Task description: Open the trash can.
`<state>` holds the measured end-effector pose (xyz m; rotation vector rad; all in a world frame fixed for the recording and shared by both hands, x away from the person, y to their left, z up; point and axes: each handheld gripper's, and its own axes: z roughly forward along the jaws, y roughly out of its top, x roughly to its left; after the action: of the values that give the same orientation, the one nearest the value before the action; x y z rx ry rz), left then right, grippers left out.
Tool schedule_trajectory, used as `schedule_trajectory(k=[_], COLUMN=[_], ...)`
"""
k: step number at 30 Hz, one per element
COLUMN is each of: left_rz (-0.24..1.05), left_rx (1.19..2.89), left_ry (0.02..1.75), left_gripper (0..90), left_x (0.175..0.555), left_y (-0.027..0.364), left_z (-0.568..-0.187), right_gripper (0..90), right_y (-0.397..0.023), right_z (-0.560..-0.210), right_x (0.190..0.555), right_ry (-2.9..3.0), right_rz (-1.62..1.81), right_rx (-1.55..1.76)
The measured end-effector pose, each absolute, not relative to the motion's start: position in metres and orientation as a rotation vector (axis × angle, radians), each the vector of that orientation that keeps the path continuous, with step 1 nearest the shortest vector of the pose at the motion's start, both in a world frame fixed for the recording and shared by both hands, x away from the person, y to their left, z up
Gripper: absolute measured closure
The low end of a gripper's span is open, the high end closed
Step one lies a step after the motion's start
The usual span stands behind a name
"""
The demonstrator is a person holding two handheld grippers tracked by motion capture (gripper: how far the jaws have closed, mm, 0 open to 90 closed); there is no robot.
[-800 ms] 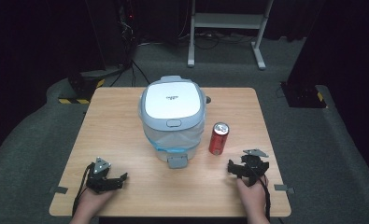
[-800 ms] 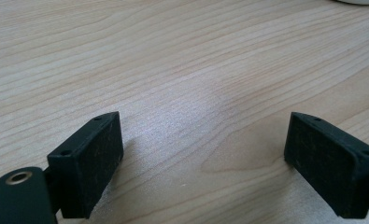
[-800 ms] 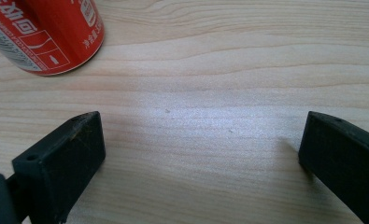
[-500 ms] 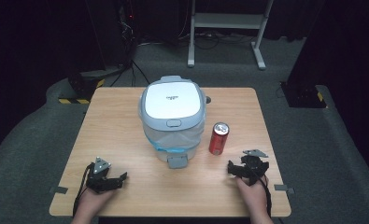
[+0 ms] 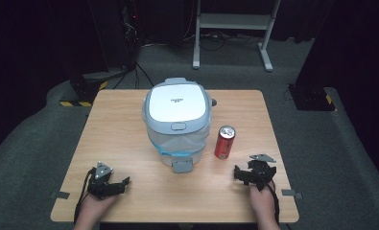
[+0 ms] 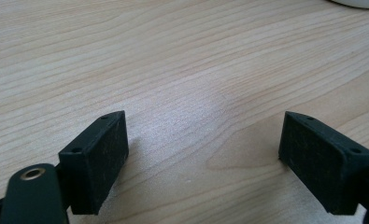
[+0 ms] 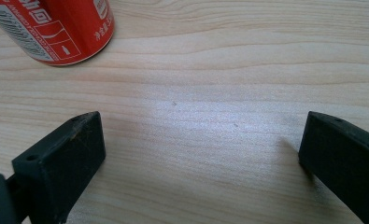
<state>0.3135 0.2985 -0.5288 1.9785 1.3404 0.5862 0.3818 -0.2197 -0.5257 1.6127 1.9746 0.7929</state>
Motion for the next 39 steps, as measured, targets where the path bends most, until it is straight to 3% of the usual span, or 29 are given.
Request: schedule_trajectory(k=[14,30,39], left_rz=[0.520,0.440,0.402], left_rx=[2.007,2.022,2.047], left_ry=[1.246,1.110,1.030], left_gripper=[22.5,26.8,33.9], left_x=[0.305,0.320,0.328], left_y=[0.281,0.242,0.219], left_z=[-0.517,-0.492,-0.486], right_gripper=[0.0,0.1,0.1], right_y=[-0.218,-0.218,-0.217], right_z=[-0.526,-0.526,-0.526], right_x=[0.383,0.383,0.383], right_ry=[1.976,1.994,1.999], right_rz=[0.774,0.780,0.782], right_rx=[1.609,1.592,1.586])
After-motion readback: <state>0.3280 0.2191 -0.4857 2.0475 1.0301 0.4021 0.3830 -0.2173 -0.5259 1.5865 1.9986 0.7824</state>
